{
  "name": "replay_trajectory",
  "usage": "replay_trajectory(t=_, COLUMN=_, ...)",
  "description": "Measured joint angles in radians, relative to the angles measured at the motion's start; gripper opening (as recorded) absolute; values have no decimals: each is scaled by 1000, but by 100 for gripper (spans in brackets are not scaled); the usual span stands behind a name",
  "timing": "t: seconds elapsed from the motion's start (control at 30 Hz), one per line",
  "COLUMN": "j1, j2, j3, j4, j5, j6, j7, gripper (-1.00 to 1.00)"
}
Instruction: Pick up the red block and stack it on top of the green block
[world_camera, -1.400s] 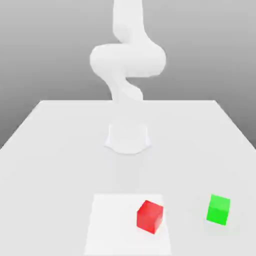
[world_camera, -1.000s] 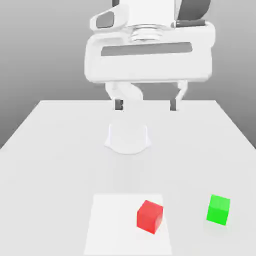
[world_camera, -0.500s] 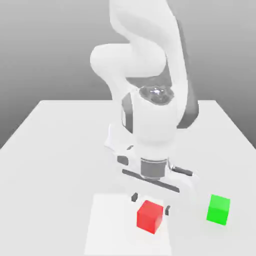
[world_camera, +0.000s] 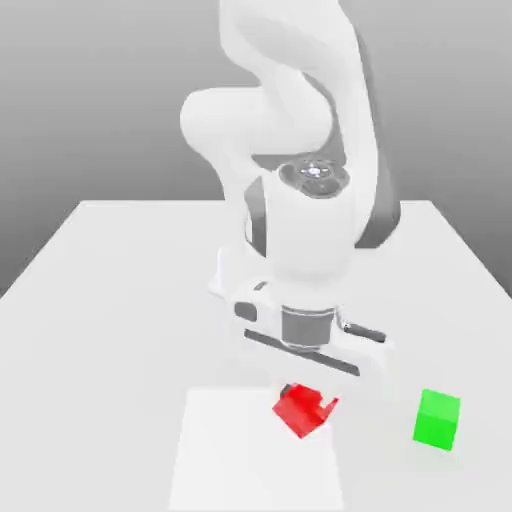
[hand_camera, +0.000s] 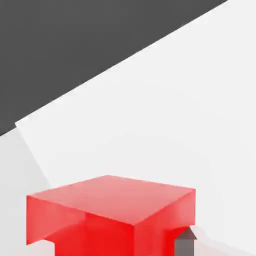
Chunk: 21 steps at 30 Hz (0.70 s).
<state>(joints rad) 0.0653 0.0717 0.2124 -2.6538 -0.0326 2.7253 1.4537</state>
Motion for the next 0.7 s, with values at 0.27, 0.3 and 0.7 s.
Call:
replay_trajectory(t=0.27, j1=206, j2=86, j3=74, j4=75, j5=-81, j6=5, j7=33, gripper=-100)
replay_trajectory(t=0.3, j1=217, j2=121, j3=58, j4=77, j5=-108, j6=36, j7=53, gripper=-100)
replay_trajectory(t=0.7, j1=217, j2=27, j3=73, j4=72, j5=-34, j6=-49, j7=-2, gripper=100)
